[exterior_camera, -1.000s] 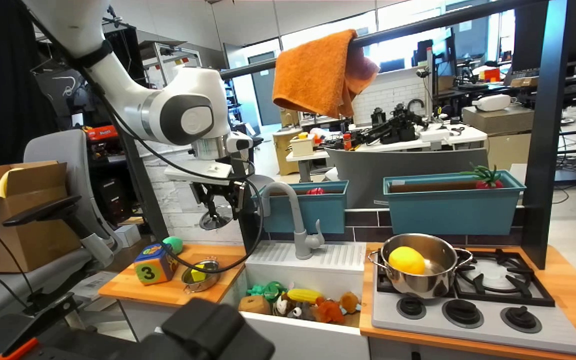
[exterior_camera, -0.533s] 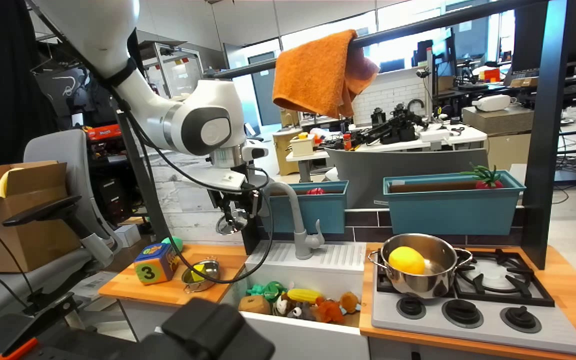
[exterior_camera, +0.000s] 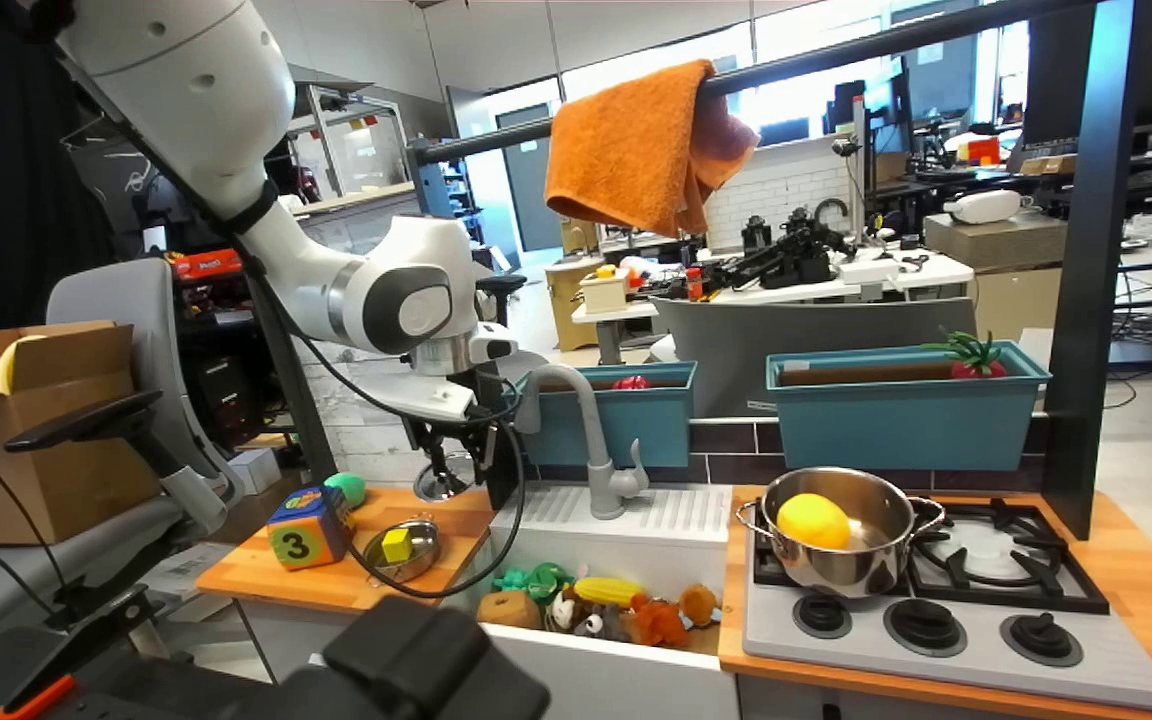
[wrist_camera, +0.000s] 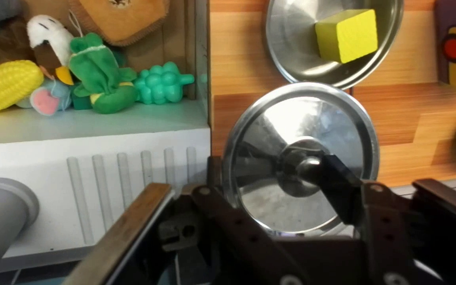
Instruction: Take the lid off the pot on the counter
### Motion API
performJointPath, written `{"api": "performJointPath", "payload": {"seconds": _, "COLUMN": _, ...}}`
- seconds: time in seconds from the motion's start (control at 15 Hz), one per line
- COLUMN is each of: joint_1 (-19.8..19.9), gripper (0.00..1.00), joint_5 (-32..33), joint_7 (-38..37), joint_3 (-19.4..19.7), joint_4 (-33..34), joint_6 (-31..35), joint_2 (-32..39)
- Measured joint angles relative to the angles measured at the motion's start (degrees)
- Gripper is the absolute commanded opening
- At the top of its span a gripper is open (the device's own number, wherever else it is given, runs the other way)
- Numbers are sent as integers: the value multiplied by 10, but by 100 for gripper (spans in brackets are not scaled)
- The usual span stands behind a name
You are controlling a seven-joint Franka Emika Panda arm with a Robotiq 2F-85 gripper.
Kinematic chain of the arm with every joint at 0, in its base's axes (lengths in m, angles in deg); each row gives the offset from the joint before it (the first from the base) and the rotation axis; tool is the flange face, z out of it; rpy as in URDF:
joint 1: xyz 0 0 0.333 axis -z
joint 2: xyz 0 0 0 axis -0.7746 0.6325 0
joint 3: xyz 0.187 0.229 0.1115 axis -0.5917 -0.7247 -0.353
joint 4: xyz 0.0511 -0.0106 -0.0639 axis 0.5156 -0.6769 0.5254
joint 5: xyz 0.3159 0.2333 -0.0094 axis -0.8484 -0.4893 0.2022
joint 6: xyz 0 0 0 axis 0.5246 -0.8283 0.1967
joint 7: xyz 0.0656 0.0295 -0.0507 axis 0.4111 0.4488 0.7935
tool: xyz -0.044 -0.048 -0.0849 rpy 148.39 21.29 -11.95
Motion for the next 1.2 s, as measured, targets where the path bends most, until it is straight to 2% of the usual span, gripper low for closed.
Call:
{"api": "performJointPath", "payload": {"seconds": 0.27, "joint_1": -25, "gripper": 39, "joint_5": 0, "joint_7": -13, "joint_3": 4, "joint_4": 33, "joint_6": 0, "joint_2": 26}}
{"api": "performJointPath", "payload": {"seconds": 0.87, "joint_1": -27, "gripper": 39, "joint_5": 1, "joint_7": -16, "joint_3": 15, "joint_4": 91, "joint_6": -1, "joint_2": 85}}
{"api": "performJointPath", "payload": {"seconds": 0.93, "joint_1": -27, "gripper": 53, "joint_5": 1, "joint_7": -16, "joint_3": 15, "joint_4": 95, "joint_6": -1, "joint_2": 90}}
{"api": "performJointPath", "payload": {"seconds": 1.0, "joint_1": -27, "gripper": 89, "joint_5": 1, "joint_7": -16, "joint_3": 16, "joint_4": 98, "joint_6": -1, "joint_2": 94}}
{"api": "performJointPath", "payload": {"seconds": 1.07, "joint_1": -28, "gripper": 90, "joint_5": 1, "joint_7": -17, "joint_3": 16, "joint_4": 100, "joint_6": -1, "joint_2": 96}}
{"api": "performJointPath", "payload": {"seconds": 1.13, "joint_1": -28, "gripper": 97, "joint_5": 1, "joint_7": -18, "joint_3": 16, "joint_4": 102, "joint_6": -1, "joint_2": 98}}
{"api": "performJointPath", "payload": {"seconds": 1.2, "joint_1": -28, "gripper": 99, "joint_5": 1, "joint_7": -18, "joint_3": 17, "joint_4": 104, "joint_6": 0, "joint_2": 100}}
